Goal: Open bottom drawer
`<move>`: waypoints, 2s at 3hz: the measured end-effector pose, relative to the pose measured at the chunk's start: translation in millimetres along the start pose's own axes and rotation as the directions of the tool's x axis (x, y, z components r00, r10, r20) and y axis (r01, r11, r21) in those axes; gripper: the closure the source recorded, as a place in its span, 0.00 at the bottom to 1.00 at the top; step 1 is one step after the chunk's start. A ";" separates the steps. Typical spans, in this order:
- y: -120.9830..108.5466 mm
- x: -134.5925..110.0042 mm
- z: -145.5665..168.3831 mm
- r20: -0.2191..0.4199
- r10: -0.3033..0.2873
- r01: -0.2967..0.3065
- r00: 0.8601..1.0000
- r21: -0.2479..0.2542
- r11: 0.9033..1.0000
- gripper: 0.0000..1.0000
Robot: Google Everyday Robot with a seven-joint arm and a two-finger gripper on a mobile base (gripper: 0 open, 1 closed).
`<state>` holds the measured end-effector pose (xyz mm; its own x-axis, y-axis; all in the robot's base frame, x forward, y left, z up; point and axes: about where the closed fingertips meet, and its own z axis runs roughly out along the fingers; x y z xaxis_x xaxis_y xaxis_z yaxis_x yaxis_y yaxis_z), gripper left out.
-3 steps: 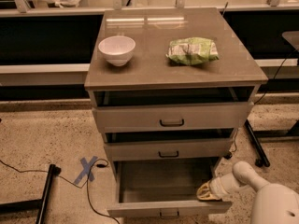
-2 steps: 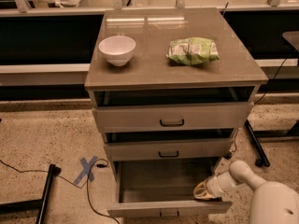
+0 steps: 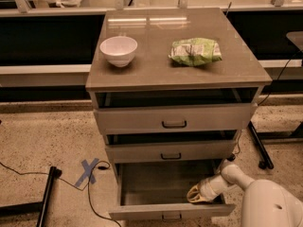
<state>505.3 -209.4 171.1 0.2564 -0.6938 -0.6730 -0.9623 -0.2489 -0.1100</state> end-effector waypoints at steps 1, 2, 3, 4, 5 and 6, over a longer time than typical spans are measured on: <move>-2.8 -0.2 15.0 0.006 -0.012 0.012 1.000 -0.008 1.000 1.00; -7.2 0.0 30.7 0.014 -0.016 0.016 1.000 -0.026 1.000 1.00; -10.1 -0.6 41.6 0.018 0.018 -0.017 1.000 -0.042 0.999 1.00; -9.9 -2.1 46.3 0.029 0.090 -0.089 0.995 -0.050 0.995 1.00; 2.1 0.3 42.5 0.024 0.187 -0.185 0.982 -0.067 0.980 1.00; 15.9 6.6 39.4 0.010 0.241 -0.240 0.970 -0.085 0.967 1.00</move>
Offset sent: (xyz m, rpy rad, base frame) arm 0.0132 0.0312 -0.0314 0.0056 0.0157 0.0458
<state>488.1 -191.2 136.1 0.0155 -0.7268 -0.6867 -0.9843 -0.1318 0.1172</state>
